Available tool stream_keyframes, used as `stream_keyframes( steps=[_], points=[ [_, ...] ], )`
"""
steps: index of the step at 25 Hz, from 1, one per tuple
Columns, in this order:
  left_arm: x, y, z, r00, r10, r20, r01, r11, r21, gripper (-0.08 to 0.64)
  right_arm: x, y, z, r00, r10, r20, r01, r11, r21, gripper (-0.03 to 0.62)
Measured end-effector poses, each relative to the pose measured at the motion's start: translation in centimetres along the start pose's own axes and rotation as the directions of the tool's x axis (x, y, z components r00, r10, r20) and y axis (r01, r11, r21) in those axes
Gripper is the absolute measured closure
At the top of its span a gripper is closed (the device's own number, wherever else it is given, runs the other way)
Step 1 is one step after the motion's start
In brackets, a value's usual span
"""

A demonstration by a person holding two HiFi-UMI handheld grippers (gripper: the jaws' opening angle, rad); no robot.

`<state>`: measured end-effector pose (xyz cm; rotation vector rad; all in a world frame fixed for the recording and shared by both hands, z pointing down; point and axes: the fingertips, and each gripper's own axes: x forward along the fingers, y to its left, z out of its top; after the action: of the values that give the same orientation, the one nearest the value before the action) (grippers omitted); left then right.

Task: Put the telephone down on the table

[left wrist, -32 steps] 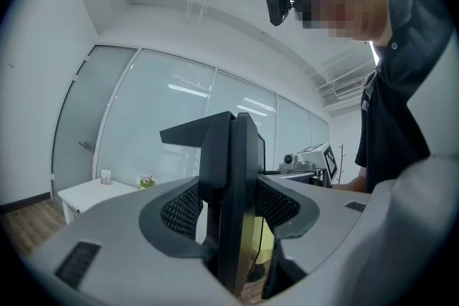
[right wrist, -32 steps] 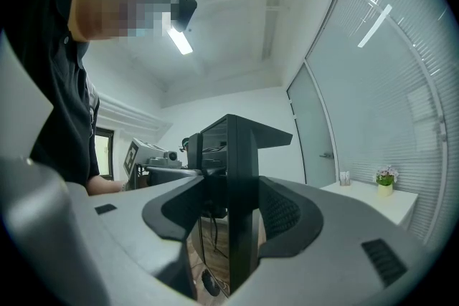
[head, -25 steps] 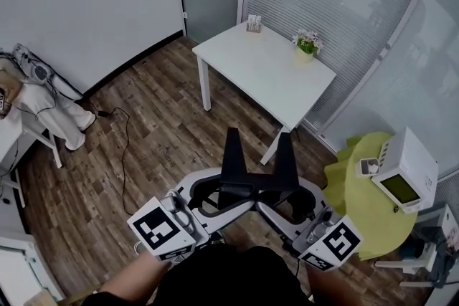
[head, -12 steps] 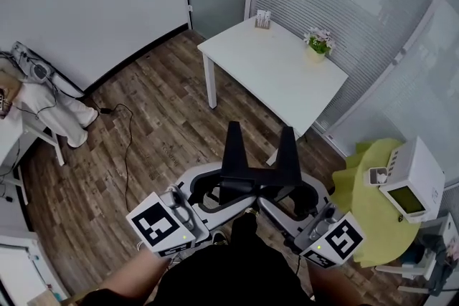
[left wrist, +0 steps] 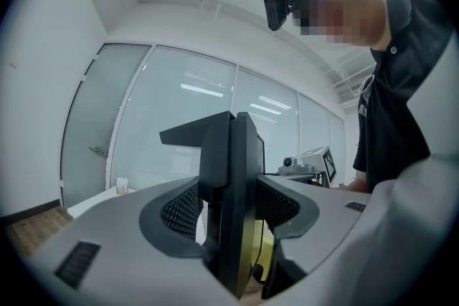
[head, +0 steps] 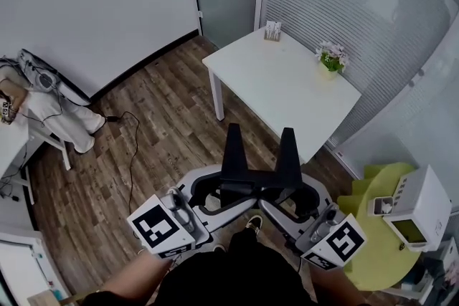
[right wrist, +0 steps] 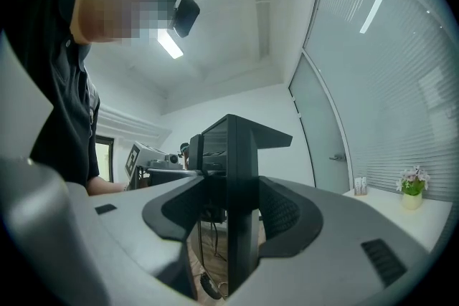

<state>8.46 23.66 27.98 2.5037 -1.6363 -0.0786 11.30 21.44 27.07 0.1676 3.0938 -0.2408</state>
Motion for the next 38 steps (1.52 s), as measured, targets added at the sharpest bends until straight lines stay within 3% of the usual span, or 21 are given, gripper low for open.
stream_keyframes(
  steps=[12, 21, 38],
  points=[
    [8.2, 5.7, 0.8, 0.999, 0.042, 0.005, -0.041, 0.999, -0.029, 0.321, 1.0, -10.0, 1.3, 0.999, 0.039, -0.02, -0.039, 0.999, 0.005, 0.347],
    [10.3, 9.5, 1.0, 0.999, 0.04, -0.004, -0.04, 0.998, -0.039, 0.321, 3.3, -13.7, 1.3, 0.999, 0.037, -0.029, -0.036, 0.999, 0.011, 0.347],
    [9.8, 22.7, 3.1, 0.986, -0.164, -0.015, 0.164, 0.986, -0.03, 0.321, 14.7, -19.4, 1.7, 0.987, -0.16, -0.015, 0.16, 0.987, 0.004, 0.347]
  ],
)
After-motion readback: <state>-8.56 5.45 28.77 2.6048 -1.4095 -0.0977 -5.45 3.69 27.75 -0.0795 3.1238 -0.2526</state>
